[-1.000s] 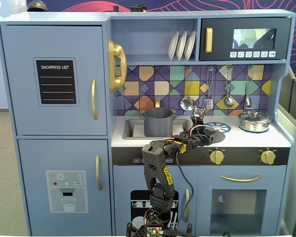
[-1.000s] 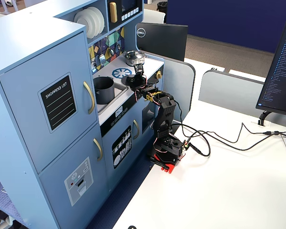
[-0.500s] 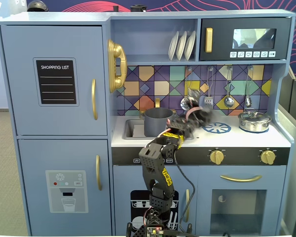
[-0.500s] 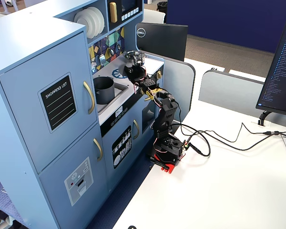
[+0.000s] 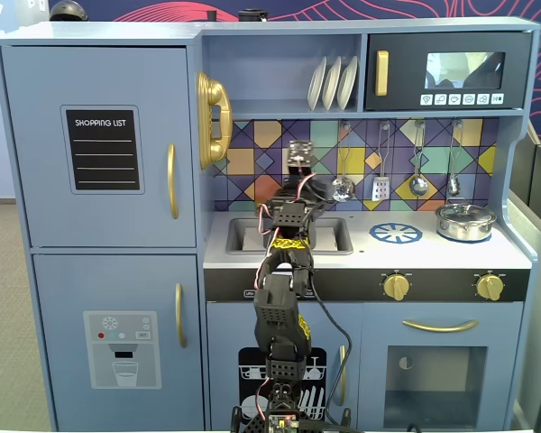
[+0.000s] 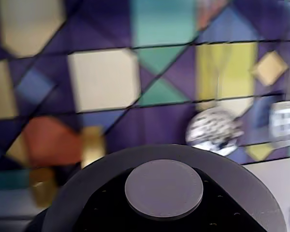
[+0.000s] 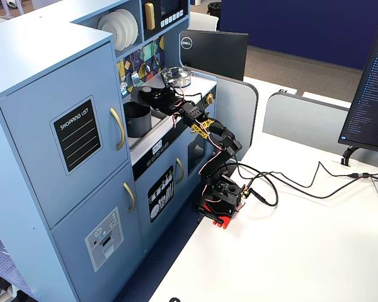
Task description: Pick up the lid from the counter and put it on the gray recipient
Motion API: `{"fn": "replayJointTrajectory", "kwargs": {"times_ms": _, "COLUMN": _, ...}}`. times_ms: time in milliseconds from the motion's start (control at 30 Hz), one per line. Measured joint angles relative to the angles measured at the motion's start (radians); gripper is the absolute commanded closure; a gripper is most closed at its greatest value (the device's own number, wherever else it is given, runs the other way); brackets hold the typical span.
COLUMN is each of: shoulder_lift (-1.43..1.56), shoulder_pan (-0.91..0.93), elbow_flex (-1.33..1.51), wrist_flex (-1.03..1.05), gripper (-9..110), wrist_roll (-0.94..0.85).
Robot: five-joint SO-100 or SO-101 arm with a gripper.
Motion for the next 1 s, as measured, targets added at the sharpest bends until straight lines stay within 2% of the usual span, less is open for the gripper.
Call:
{"fn": "replayJointTrajectory", "kwargs": {"times_ms": 300, "shoulder_lift": 0.000, "shoulder_pan": -0.083, "elbow_flex": 0.015, "wrist_flex": 0.005, "gripper": 102, "wrist_roll": -0.008}}
{"fn": "replayJointTrajectory", "kwargs": {"times_ms": 1000, "shoulder_lift": -0.107, "shoulder_pan": -0.098, "elbow_flex": 0.020, "wrist_flex": -0.087, "gripper": 102, "wrist_roll": -0.008}}
